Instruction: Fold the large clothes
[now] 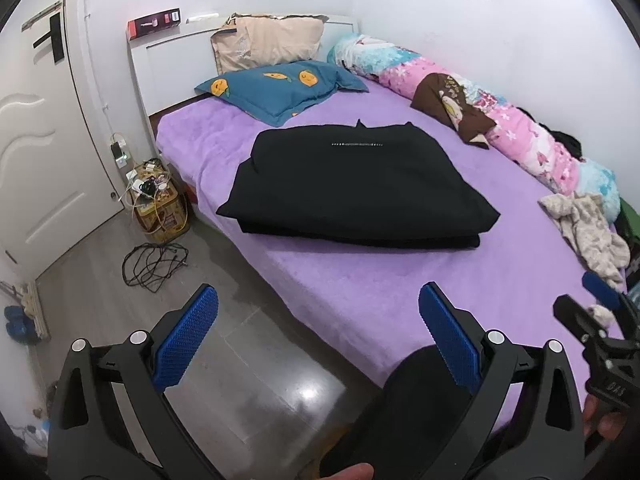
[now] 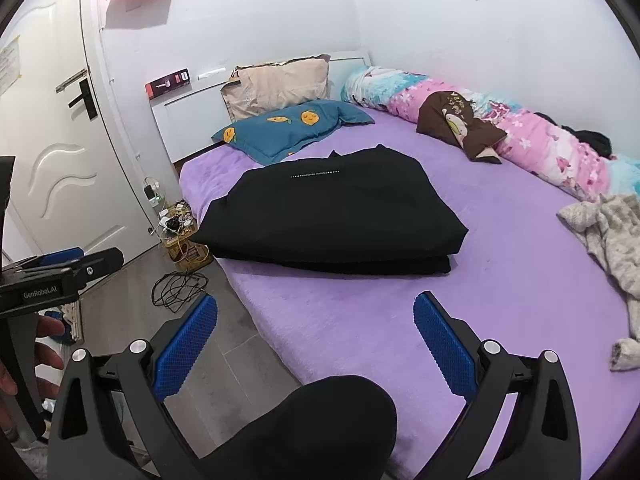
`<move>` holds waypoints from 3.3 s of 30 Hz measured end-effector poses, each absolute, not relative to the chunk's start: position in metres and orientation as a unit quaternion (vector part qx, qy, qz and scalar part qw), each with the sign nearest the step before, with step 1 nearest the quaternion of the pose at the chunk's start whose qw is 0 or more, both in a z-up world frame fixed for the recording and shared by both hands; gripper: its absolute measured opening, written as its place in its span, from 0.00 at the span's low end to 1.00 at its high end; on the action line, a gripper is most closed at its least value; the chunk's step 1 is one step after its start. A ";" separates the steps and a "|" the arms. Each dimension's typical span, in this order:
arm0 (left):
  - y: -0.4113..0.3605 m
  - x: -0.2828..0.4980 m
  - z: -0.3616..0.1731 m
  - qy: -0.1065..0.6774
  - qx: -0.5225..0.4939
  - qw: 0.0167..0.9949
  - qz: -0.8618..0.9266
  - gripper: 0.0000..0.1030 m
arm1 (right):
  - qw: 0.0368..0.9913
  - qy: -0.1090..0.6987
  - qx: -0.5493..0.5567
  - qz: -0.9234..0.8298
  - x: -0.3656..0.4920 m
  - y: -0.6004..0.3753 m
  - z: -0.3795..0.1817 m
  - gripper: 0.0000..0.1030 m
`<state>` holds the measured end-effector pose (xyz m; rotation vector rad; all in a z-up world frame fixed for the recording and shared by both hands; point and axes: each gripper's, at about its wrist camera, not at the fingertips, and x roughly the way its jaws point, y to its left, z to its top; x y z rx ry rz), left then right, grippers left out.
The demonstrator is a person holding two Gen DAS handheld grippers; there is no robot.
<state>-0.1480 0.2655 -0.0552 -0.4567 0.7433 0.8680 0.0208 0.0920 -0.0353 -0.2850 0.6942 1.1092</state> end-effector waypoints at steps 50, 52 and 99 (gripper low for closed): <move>0.255 -0.151 -0.048 0.333 -0.202 0.823 0.413 0.94 | 0.785 0.324 -0.127 0.513 0.019 0.092 -0.035 0.94; 0.254 -0.152 -0.048 0.333 -0.203 0.822 0.414 0.94 | 0.785 0.323 -0.128 0.512 0.019 0.092 -0.035 0.94; 0.249 -0.160 -0.044 0.331 -0.207 0.820 0.419 0.94 | 0.783 0.322 -0.126 0.517 0.017 0.093 -0.034 0.94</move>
